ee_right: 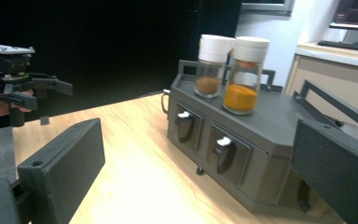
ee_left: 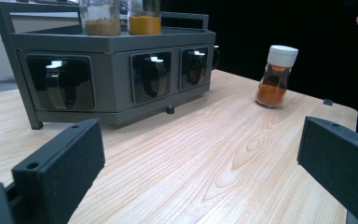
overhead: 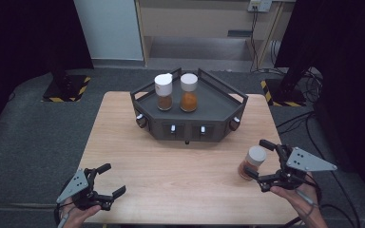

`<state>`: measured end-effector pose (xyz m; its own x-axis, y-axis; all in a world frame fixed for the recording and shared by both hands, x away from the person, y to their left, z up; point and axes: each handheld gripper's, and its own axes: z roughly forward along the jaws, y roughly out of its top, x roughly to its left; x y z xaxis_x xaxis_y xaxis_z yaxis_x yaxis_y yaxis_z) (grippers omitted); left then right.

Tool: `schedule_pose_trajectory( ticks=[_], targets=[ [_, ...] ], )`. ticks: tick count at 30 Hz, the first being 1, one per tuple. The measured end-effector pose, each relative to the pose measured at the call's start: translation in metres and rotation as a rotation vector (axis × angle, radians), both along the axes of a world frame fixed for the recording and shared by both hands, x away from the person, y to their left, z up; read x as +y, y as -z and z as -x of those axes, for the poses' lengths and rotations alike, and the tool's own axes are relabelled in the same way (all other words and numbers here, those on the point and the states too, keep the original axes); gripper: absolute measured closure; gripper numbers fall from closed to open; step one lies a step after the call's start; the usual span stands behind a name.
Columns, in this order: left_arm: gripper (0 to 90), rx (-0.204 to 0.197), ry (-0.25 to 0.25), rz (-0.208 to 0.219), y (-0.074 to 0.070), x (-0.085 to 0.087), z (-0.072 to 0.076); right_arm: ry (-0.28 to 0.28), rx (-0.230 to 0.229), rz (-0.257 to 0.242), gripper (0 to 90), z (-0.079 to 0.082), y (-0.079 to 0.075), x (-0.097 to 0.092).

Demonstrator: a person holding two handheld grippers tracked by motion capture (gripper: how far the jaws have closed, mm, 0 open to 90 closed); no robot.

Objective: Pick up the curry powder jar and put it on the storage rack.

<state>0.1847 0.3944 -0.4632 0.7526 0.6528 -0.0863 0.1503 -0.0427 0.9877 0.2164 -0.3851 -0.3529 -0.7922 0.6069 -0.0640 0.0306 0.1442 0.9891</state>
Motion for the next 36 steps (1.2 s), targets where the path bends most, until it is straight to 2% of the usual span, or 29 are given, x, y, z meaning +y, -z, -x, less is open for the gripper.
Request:
schedule_pose_trajectory(
  ticks=[18, 36],
  targets=[
    [0.0, -0.006, -0.011, 0.001, 0.000, 0.000, 0.002, 0.140, 0.014, -0.023, 3.4, 0.035, 0.029, -0.032],
    [0.0, -0.011, -0.019, 0.001, 0.000, 0.001, 0.003, 0.242, 0.033, -0.050, 3.4, 0.064, 0.060, -0.050]
  ],
)
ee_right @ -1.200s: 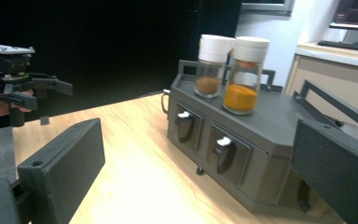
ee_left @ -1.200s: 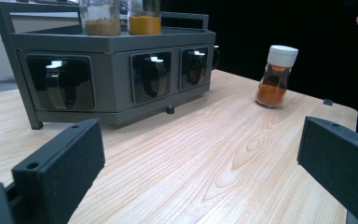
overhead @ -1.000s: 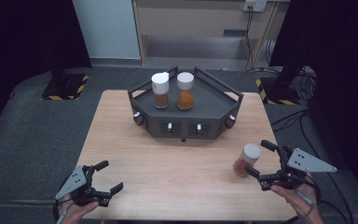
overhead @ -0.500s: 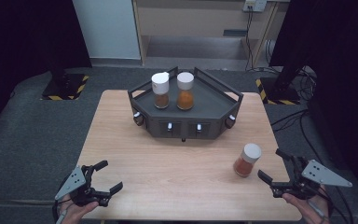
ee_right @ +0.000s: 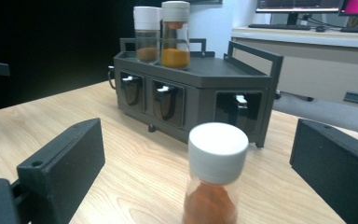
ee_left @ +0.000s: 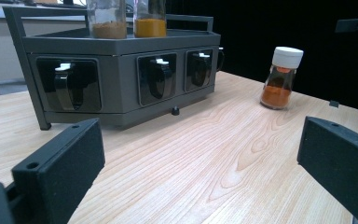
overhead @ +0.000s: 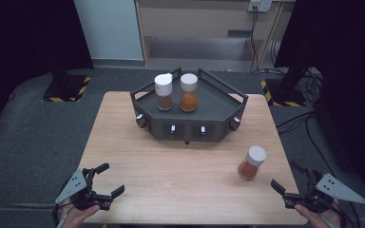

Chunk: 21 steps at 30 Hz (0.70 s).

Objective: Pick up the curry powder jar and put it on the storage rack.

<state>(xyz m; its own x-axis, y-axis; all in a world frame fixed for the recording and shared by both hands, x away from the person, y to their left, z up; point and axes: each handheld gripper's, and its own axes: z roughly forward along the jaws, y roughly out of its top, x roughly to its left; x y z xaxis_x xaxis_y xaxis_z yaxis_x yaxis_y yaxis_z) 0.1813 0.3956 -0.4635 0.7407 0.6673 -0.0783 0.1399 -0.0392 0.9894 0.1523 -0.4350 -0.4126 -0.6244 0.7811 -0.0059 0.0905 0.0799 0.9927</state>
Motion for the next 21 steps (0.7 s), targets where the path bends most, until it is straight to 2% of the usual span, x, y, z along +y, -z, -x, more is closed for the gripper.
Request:
schedule_pose_trajectory(
  ticks=[9, 21],
  targets=[
    [0.0, -0.002, -0.006, 0.001, 0.000, 0.000, 0.001, 0.040, 0.009, 0.005, 3.4, 0.010, 0.015, -0.001],
    [0.0, -0.004, -0.008, -0.001, 0.000, 0.000, 0.001, 0.061, 0.030, 0.010, 3.4, 0.013, 0.029, 0.001]
  ],
)
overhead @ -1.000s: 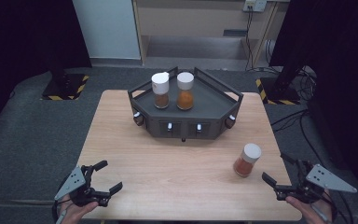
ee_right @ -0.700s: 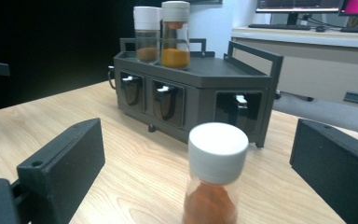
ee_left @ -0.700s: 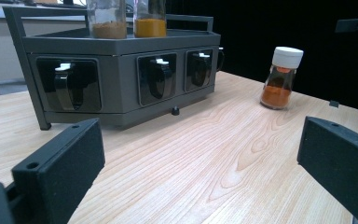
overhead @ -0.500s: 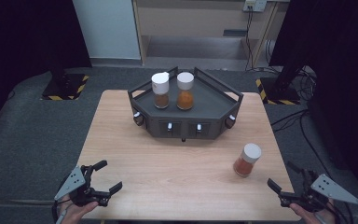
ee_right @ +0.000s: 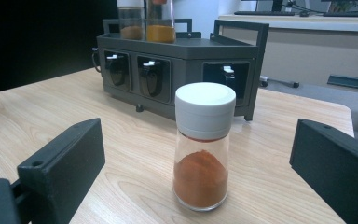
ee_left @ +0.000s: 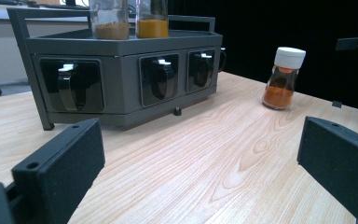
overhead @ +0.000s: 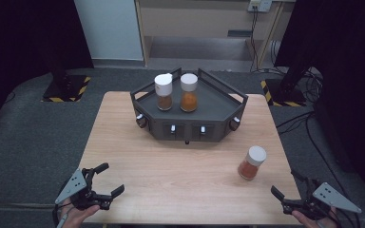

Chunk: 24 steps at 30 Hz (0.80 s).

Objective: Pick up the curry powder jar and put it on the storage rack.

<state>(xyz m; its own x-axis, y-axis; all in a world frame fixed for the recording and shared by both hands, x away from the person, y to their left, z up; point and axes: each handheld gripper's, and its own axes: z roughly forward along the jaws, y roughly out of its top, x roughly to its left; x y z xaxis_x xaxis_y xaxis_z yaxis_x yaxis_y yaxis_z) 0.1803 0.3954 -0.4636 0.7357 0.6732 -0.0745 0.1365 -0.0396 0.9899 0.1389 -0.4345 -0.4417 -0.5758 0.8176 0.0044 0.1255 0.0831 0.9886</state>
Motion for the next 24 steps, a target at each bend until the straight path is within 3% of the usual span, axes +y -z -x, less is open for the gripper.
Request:
schedule_pose_trajectory(
  ticks=[24],
  targets=[
    [0.0, -0.002, -0.001, -0.004, 0.000, 0.001, 0.000, 0.010, 0.004, 0.011, 3.4, 0.000, 0.021, 0.000]
  ],
)
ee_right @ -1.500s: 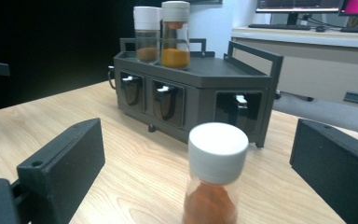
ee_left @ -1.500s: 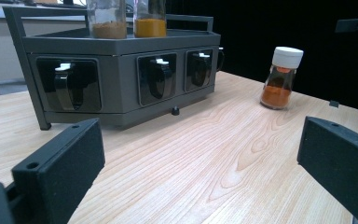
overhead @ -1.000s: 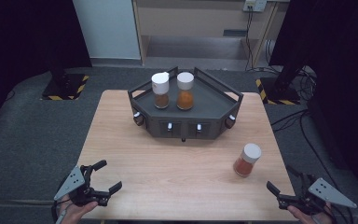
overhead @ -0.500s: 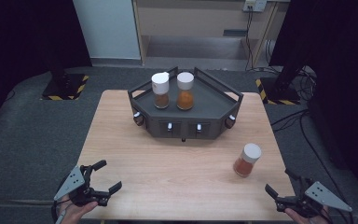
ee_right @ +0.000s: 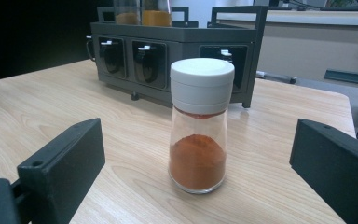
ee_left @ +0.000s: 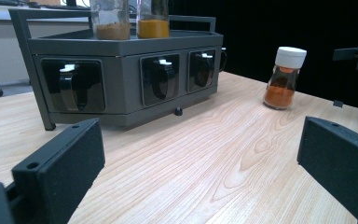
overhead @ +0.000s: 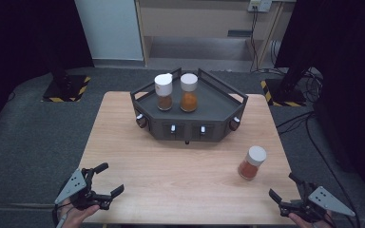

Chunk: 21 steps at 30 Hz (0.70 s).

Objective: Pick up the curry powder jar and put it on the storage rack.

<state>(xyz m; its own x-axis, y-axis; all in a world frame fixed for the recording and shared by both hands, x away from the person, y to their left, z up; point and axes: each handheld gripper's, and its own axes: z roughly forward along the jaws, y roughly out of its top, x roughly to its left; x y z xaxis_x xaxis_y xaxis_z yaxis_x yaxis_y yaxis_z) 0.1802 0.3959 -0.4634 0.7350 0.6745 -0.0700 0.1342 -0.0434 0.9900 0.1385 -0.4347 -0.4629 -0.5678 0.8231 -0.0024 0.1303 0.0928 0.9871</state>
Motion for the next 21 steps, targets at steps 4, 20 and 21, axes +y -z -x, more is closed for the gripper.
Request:
schedule_pose_trajectory(
  ticks=[4, 20, 21],
  targets=[
    [0.0, 0.001, 0.000, 0.000, 0.0000, 0.0000, -0.0001, 0.000, 0.000, 0.003, 3.4, -0.0010, 0.0021, -0.0009],
    [0.0, 0.000, 0.002, 0.000, 0.0002, 0.0007, -0.0005, -0.006, 0.001, 0.013, 3.3, -0.0051, 0.0053, -0.0003],
    [0.0, 0.001, 0.003, 0.001, 0.0004, 0.0006, -0.0007, -0.008, -0.001, 0.014, 3.3, -0.0058, 0.0054, -0.0002]
  ],
)
